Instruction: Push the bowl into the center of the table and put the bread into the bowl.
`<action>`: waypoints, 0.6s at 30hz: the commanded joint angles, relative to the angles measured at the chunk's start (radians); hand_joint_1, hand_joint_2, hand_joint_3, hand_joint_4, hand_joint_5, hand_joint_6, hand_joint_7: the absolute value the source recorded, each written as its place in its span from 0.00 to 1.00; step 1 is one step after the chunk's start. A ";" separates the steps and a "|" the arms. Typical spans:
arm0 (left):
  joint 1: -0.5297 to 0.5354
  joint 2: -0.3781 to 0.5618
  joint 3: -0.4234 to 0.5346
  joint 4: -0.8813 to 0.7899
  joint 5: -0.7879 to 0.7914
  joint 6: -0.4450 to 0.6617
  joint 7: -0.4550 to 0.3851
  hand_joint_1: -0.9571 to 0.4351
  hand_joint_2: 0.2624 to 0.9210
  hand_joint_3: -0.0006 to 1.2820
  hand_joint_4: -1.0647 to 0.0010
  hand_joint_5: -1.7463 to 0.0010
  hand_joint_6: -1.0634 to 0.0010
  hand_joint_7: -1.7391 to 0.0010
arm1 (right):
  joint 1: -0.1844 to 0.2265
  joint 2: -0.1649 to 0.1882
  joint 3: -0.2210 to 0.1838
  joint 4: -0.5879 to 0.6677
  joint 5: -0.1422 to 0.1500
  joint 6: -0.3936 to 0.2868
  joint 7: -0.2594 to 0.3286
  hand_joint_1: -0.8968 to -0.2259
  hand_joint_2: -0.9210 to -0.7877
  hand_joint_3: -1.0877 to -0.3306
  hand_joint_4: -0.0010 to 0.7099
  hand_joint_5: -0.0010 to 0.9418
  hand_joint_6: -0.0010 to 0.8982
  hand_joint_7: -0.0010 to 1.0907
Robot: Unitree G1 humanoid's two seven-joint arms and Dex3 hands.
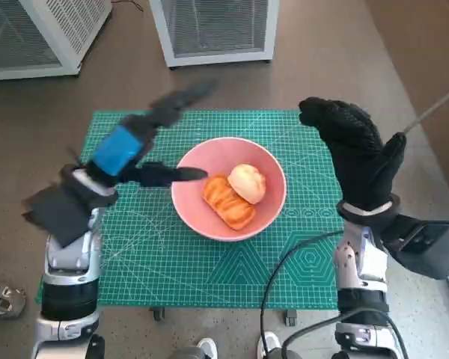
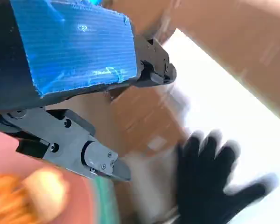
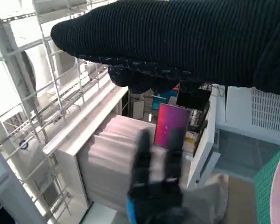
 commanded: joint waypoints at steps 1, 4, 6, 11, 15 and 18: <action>0.015 -0.018 0.029 0.016 -0.055 -0.035 0.036 0.30 1.00 0.15 0.81 0.97 0.73 0.97 | -0.018 -0.007 -0.003 -0.005 -0.018 0.018 -0.023 0.41 0.00 0.57 0.32 0.00 0.36 0.02; 0.019 -0.021 0.039 0.016 -0.065 -0.052 0.064 0.29 1.00 0.18 0.80 0.97 0.71 0.97 | -0.032 -0.008 -0.004 -0.005 -0.027 0.023 -0.036 0.41 0.00 0.57 0.32 0.00 0.36 0.02; 0.021 -0.024 0.042 0.012 -0.063 -0.062 0.085 0.28 1.00 0.19 0.78 0.96 0.70 0.96 | -0.041 -0.009 -0.004 -0.007 -0.033 0.026 -0.046 0.41 0.00 0.57 0.33 0.00 0.37 0.02; 0.025 -0.034 0.040 -0.003 -0.075 -0.065 0.117 0.25 1.00 0.20 0.75 0.96 0.69 0.96 | -0.059 -0.013 0.000 -0.012 -0.049 0.031 -0.068 0.41 0.00 0.57 0.34 0.01 0.38 0.03; 0.029 -0.043 0.037 -0.012 -0.093 -0.069 0.124 0.24 1.00 0.21 0.75 0.97 0.68 0.96 | -0.077 -0.018 0.000 -0.012 -0.056 0.036 -0.077 0.39 0.00 0.57 0.35 0.01 0.38 0.03; 0.024 -0.050 0.036 -0.008 -0.116 -0.065 0.123 0.24 1.00 0.20 0.75 0.97 0.68 0.96 | -0.090 -0.019 0.000 -0.009 -0.069 0.034 -0.089 0.39 0.00 0.57 0.37 0.02 0.38 0.03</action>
